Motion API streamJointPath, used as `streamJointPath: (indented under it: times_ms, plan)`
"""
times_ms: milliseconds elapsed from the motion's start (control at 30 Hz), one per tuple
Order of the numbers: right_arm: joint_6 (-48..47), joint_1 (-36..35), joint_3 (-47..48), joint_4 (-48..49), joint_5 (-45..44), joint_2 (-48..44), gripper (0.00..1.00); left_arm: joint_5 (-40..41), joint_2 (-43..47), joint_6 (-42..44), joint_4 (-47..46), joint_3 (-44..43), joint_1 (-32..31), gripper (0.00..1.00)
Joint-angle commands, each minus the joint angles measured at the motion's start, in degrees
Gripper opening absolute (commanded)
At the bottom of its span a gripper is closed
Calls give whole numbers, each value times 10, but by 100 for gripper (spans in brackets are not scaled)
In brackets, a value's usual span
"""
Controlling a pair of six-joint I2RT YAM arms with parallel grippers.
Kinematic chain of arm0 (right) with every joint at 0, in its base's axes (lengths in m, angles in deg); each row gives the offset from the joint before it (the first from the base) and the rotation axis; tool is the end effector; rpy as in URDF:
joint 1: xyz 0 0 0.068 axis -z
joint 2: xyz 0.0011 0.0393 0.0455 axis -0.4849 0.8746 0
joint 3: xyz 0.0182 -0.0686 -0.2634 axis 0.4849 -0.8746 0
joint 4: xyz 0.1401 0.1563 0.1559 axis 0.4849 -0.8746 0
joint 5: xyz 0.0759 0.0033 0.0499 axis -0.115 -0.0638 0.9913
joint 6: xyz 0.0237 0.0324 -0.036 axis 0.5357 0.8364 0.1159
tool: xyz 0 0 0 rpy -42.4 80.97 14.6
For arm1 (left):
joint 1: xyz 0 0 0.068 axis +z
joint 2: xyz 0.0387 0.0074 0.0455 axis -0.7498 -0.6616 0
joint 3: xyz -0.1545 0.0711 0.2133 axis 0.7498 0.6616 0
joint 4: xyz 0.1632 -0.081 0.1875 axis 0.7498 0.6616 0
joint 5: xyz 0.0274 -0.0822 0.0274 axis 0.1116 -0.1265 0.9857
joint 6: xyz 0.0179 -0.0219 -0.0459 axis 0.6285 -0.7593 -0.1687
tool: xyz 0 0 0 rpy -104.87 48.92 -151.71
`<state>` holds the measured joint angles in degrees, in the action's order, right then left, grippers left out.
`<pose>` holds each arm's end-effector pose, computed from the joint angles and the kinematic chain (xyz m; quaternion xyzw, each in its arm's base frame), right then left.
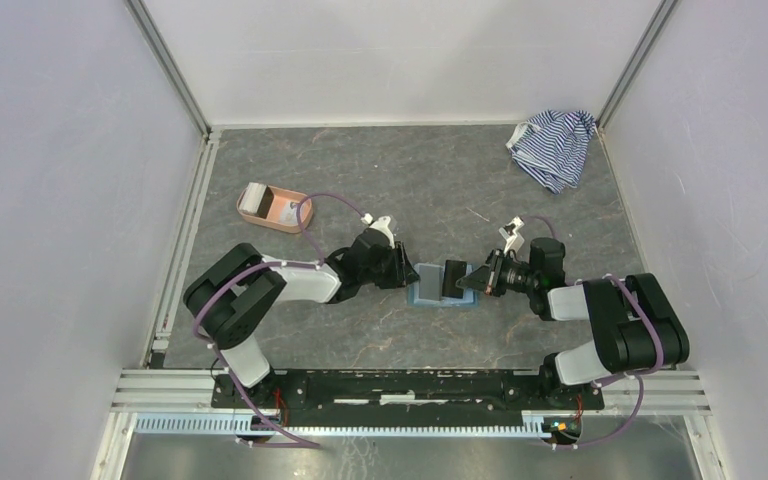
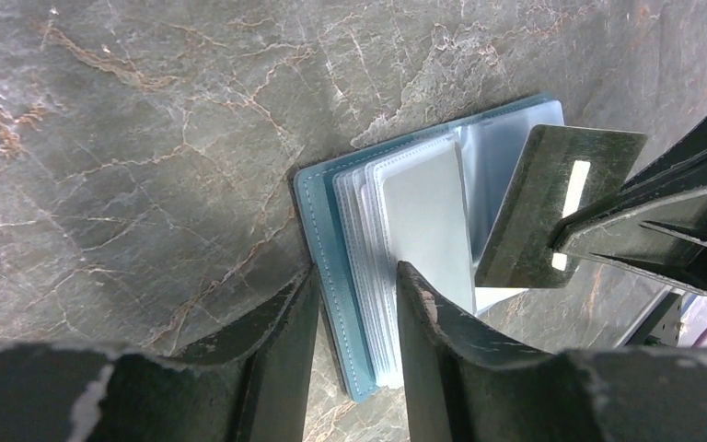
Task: Put the credit cards into the card holder
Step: Insert the credit card into the card holder.
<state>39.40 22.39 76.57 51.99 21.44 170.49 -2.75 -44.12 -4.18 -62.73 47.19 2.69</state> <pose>0.2111 0.0517 0.1129 0.0206 0.8262 0.5014 0.2561 0.2253 -0.2363 0.1341 0.0322 0.8988 -0.3330 0.2833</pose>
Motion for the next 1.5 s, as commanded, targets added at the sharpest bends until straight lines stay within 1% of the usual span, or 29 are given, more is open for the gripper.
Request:
streamJointPath:
  times_ms: [0,200,567,867,1133,1300,1467]
  plan:
    - [9,9,0,33,15,-12,0,25,-39,40,87,8,-3,44]
    - [15,18,-3,38,16,-17,0,29,-51,47,106,3,-3,43]
    - [23,18,-10,40,11,4,0,24,-66,34,102,11,-3,32]
    - [48,18,-14,56,19,1,0,20,-66,22,90,17,-3,31]
    - [50,25,-31,58,6,-74,0,32,-9,0,76,25,-3,33]
    - [70,25,-50,68,-4,-52,0,37,41,-10,65,24,-3,36]
    - [66,25,-46,77,-3,-35,0,34,82,-18,57,46,-3,38]
